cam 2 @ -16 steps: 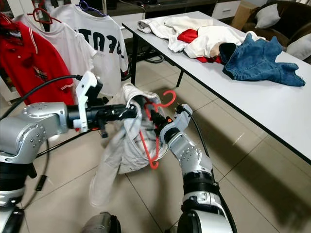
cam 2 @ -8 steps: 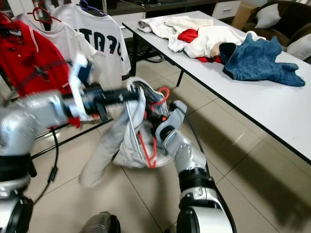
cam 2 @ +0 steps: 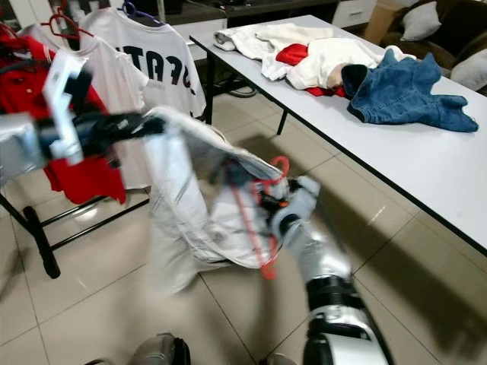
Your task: Hang hanger
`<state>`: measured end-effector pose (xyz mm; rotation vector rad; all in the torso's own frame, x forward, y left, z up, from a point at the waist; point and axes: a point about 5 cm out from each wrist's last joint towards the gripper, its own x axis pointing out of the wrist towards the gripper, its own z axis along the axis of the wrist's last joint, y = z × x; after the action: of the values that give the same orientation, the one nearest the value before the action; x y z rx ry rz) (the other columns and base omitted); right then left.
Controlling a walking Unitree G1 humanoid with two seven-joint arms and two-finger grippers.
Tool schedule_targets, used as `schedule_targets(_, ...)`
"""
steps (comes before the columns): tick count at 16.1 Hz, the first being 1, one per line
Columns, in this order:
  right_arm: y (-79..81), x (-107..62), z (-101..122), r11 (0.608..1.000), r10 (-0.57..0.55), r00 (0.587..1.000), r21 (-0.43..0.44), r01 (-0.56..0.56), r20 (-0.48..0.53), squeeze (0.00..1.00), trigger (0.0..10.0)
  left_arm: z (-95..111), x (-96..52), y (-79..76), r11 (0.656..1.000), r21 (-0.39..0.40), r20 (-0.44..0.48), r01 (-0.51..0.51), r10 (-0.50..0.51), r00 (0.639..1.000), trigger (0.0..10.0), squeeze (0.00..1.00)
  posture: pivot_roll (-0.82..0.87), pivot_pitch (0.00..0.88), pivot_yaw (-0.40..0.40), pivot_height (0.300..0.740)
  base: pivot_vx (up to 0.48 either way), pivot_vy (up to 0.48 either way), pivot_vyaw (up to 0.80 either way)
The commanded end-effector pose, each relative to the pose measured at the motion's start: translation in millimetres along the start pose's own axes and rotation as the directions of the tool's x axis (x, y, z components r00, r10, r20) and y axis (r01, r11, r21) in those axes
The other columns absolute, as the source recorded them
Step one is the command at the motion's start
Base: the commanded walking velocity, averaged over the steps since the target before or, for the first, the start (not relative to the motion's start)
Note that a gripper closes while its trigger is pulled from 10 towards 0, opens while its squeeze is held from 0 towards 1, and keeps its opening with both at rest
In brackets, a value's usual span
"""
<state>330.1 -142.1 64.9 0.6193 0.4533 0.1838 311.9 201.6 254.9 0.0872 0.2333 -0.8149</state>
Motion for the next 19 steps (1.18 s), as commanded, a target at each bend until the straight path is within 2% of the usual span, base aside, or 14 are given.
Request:
schedule_targets(1, -8.9, -6.5, 8.9, 1.000, -0.028, 0.999, 0.011, 0.027, 0.018, 0.00, 10.0, -1.4, -16.2, 13.7, 0.989, 0.064, -0.016, -0.130, 0.131, 0.991, 0.0, 0.00, 0.03, 0.000, -0.026, 0.705, 0.000, 0.000, 0.00)
schedule_targets(2, -5.3, -8.5, 15.7, 1.000, -0.004, 1.000, 0.021, 0.004, 0.021, 0.00, 10.0, -24.5, -30.2, 25.7, 0.968, 0.095, -0.124, -0.231, 0.242, 0.962, 0.0, 0.00, 0.03, 0.000, -0.032, 0.705, 0.000, 0.000, 0.00)
schedule_targets(3, 4.5, -10.0, 23.2, 0.998, 0.044, 0.999, 0.033, -0.045, 0.023, 0.00, 10.0, -50.0, -43.7, 34.1, 0.943, 0.102, -0.219, -0.316, 0.331, 0.918, 0.0, 0.00, 0.03, 0.000, -0.042, 0.705, 0.000, 0.000, 0.00)
schedule_targets(4, 20.2, -11.6, 29.7, 0.993, 0.112, 0.994, 0.040, -0.112, 0.015, 0.00, 10.0, -77.4, -54.6, 38.0, 0.918, 0.076, -0.292, -0.389, 0.394, 0.872, 0.0, 0.00, 0.04, 0.000, -0.057, 0.705, 0.000, 0.000, 0.00)
schedule_targets(5, 31.0, -13.0, 32.9, 0.986, 0.160, 0.987, 0.049, -0.160, 0.008, 0.00, 10.0, -92.8, -59.4, 38.7, 0.900, 0.083, -0.331, -0.428, 0.430, 0.840, 0.0, 0.00, 0.04, 0.000, -0.067, 0.705, 0.000, 0.000, 0.00)
schedule_targets(6, 49.6, -16.3, 37.3, 0.967, 0.246, 0.969, 0.072, -0.244, -0.010, 0.00, 10.0, -115.8, -64.1, 38.1, 0.874, 0.124, -0.388, -0.471, 0.479, 0.787, 0.0, 0.00, 0.05, 0.000, -0.070, 0.705, 0.000, 0.000, 0.00)
schedule_targets(7, 70.1, -22.0, 42.7, 0.942, 0.332, 0.943, 0.065, -0.329, -0.037, 0.00, 10.0, -132.8, -62.0, 36.6, 0.850, 0.133, -0.401, -0.510, 0.516, 0.757, 0.0, 0.00, 0.05, 0.000, -0.067, 0.705, 0.000, 0.000, 0.00)
schedule_targets(8, 87.4, -29.5, 51.7, 0.923, 0.383, 0.923, 0.066, -0.380, -0.032, 0.00, 10.0, -148.0, -55.7, 34.5, 0.836, 0.116, -0.394, -0.536, 0.534, 0.748, 0.0, 0.00, 0.03, 0.000, -0.048, 0.705, 0.000, 0.000, 0.00)
schedule_targets(10, 97.7, -36.9, 64.3, 0.910, 0.408, 0.913, 0.084, -0.406, -0.006, 0.00, 10.0, -161.1, -49.2, 32.4, 0.835, 0.153, -0.408, -0.528, 0.540, 0.736, 0.0, 0.00, -0.02, 0.000, -0.016, 0.705, 0.000, 0.000, 0.00)
schedule_targets(14, 110.2, -55.1, 105.8, 0.898, 0.412, 0.908, 0.133, -0.420, 0.080, 0.00, 10.0, -188.1, -28.2, 23.0, 0.864, 0.201, -0.440, -0.461, 0.500, 0.746, 0.0, 0.00, -0.06, 0.000, 0.006, 0.705, 0.000, 0.000, 0.00)
schedule_targets(15, 109.2, -58.7, 112.9, 0.906, 0.406, 0.910, 0.095, -0.413, 0.087, 0.00, 10.0, -179.5, -15.9, 16.2, 0.888, 0.200, -0.379, -0.414, 0.460, 0.803, 0.0, 0.00, -0.07, 0.000, 0.008, 0.705, 0.000, 0.000, 0.00)
schedule_targets(16, 105.5, -57.2, 109.4, 0.918, 0.384, 0.920, 0.080, -0.389, 0.075, 0.00, 10.0, -165.6, -8.7, 14.4, 0.901, 0.142, -0.303, -0.410, 0.434, 0.848, 0.0, 0.00, -0.08, 0.000, 0.008, 0.705, 0.000, 0.000, 0.00)
schedule_targets(17, 99.8, -55.9, 105.1, 0.929, 0.359, 0.930, 0.063, -0.363, 0.076, 0.00, 10.0, -152.0, -2.9, 13.1, 0.909, 0.123, -0.241, -0.399, 0.418, 0.876, 0.0, 0.00, -0.08, 0.000, 0.008, 0.705, 0.000, 0.000, 0.00)
schedule_targets(19, 90.0, -53.9, 96.1, 0.947, 0.315, 0.946, 0.043, -0.319, 0.076, 0.00, 10.0, -132.3, 4.9, 12.1, 0.916, 0.134, -0.158, -0.378, 0.397, 0.904, 0.0, 0.00, -0.08, 0.000, 0.008, 0.705, 0.000, 0.000, 0.00)
